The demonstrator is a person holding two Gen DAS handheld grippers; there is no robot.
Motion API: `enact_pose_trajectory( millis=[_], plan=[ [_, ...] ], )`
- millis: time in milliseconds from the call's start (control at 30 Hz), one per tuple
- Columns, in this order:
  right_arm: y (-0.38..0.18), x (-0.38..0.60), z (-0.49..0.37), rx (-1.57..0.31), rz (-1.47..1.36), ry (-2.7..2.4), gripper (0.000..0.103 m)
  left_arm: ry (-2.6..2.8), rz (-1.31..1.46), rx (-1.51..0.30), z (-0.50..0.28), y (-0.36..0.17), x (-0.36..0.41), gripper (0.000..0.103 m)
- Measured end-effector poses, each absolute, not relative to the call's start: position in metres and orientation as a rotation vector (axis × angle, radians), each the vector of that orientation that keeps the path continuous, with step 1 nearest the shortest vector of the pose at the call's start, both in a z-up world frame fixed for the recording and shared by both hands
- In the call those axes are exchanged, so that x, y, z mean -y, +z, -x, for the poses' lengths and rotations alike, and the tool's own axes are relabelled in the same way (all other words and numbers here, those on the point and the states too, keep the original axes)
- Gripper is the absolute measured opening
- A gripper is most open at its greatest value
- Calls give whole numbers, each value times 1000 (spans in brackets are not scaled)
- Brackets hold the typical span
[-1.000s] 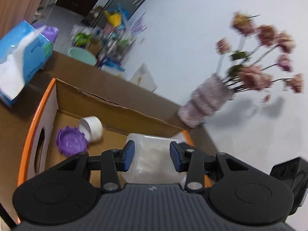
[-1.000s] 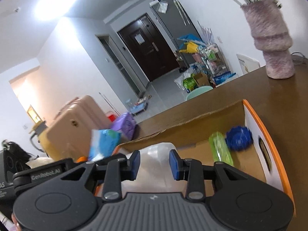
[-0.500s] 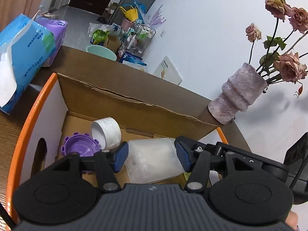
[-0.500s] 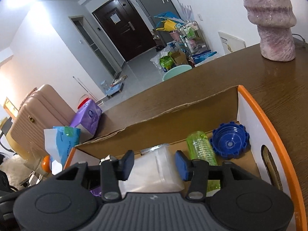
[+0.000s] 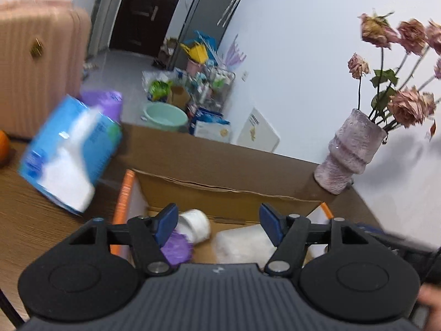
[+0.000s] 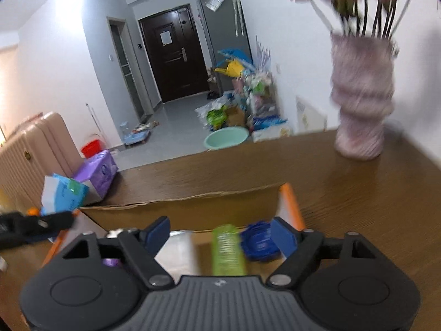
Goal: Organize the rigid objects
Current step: 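Open both grippers to release the white bottle into the box, then raise both open grippers away from the box toward the table items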
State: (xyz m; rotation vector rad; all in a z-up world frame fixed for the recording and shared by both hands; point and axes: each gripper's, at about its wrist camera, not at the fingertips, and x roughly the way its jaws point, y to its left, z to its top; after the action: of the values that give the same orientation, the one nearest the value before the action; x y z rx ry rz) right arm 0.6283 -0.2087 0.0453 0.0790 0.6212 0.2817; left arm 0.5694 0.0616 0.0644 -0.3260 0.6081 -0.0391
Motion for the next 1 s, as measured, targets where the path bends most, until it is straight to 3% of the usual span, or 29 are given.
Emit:
enact_pose_trajectory(
  millis=[167,267,300,333,500,1000],
  plan=[
    [70,228,-587,-587,76,243,85,18,177,-564,-523,92,-62,76],
    [85,237,-560,-576,144,229,86,8,134,-550,-494,112,-65,91],
    [90,239,-550,-565,165,220,86,14,121,-542,-486,119,-64,101],
    [95,241,-539,-548,187,209,87,20,106,-524,-475,125,-64,103],
    [118,254,-486,-440,203,205,100,59,64,-453,-426,145,-55,103],
    [130,273,-376,-375,126,214,101,-21,-73,-355,-309,153,-7,103]
  ],
)
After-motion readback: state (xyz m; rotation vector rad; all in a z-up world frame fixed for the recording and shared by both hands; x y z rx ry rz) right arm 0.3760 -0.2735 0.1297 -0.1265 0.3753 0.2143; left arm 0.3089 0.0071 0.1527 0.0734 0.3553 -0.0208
